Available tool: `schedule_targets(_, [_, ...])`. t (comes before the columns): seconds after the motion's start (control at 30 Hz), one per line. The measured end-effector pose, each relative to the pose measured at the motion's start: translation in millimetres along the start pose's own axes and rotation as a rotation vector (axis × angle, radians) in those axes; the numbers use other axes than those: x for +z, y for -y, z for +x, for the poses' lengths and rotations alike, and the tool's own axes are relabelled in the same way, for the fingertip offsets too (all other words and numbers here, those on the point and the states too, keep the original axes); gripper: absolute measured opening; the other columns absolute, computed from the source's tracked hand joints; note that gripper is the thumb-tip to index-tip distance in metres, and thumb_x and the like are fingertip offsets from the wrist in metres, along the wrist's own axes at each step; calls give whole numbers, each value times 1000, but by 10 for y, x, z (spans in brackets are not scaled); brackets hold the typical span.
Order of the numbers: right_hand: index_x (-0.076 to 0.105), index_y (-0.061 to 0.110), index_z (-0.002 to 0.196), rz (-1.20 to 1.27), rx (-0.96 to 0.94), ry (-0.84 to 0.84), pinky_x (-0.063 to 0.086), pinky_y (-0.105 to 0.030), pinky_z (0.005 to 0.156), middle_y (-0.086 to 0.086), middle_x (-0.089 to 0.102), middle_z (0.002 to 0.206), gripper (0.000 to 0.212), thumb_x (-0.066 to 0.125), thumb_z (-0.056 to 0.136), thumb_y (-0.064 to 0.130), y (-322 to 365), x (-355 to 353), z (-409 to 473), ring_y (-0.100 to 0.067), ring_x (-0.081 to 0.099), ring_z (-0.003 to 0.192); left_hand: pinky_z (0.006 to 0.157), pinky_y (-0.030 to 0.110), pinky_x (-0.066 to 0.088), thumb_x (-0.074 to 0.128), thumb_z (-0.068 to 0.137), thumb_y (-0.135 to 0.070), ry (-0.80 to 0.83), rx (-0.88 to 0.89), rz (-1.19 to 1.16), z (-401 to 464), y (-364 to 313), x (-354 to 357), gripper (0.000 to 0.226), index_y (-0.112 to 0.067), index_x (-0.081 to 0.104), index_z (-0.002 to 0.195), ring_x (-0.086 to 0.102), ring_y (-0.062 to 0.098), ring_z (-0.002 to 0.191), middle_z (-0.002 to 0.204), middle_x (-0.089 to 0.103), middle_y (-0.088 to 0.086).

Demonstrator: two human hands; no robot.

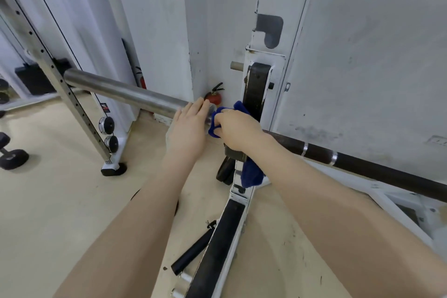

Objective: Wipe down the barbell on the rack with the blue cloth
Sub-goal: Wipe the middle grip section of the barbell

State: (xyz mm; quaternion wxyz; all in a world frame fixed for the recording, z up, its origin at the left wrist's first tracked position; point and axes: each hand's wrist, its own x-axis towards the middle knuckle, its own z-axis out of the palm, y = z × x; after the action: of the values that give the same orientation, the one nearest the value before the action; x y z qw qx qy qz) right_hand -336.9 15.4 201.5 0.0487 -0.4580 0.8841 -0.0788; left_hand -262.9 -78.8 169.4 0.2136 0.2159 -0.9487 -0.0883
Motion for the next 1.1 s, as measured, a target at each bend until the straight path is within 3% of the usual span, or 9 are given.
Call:
schedule_targets(0.17, [55,11,121,-114,29,-113,39,-33,74,-10,53,123,28,48,94,18,114,100,99,-28,52,111,111,35,15,43,89,1,-29,-8,-29,-16,12,86,58,-13,27,143,24,24,138,153,23,4])
schedule_targets(0.33, [57,10,104,299,-52,-74,43,-31,80,-6,59,98,16,46,96,17,-168,-8,-148,-20,57,93,113,37,14,44,88,4,-19,-67,39,-47,-101,33,65,-14,20,145,17,27,140,154,19,4])
schedule_targets(0.4, [55,11,95,433,-60,-84,43,-32,78,-8,60,101,13,43,97,17,-281,-40,-257,-19,57,91,114,38,12,43,88,3,9,-71,88,-54,-99,32,67,-15,15,146,11,27,141,155,15,3])
schedule_targets(0.53, [47,17,93,404,-38,-143,35,-21,65,-2,52,92,12,37,100,19,-421,-28,-366,-8,47,73,115,39,10,41,88,3,70,-83,151,-64,-116,-5,70,-14,7,147,4,27,142,156,9,3])
schedule_targets(0.6, [50,16,98,373,-8,-189,34,-18,63,0,50,91,13,37,100,19,-482,-5,-427,-6,46,73,115,40,8,39,90,0,76,-36,125,-57,-144,-63,65,-15,11,147,2,26,143,156,12,2])
schedule_targets(0.7, [51,15,107,260,38,-190,37,-20,73,-2,55,105,14,41,99,20,-615,32,-547,-10,49,83,114,39,12,40,92,-2,30,157,-38,-48,-253,-188,52,-14,31,142,13,26,141,151,28,4])
schedule_targets(0.83, [51,9,108,122,147,-254,38,-28,72,-9,55,111,19,38,100,21,-822,21,-807,-21,52,90,105,32,30,44,91,-1,58,336,-312,-21,-510,-297,36,-7,55,125,44,27,125,132,53,10])
schedule_targets(0.97, [52,6,109,5,278,-334,35,-34,75,-12,56,113,25,35,100,22,-1072,11,-1108,-29,51,102,96,33,42,45,93,-11,146,420,-374,1,-716,-223,33,-12,56,124,54,21,114,126,58,5])
schedule_targets(1.1, [51,3,100,97,625,-469,38,-38,72,-18,58,103,26,33,100,22,-1332,38,-1288,-36,53,94,83,33,46,43,93,-17,243,463,-268,-1,-812,-88,31,-16,55,122,54,20,107,121,57,2])
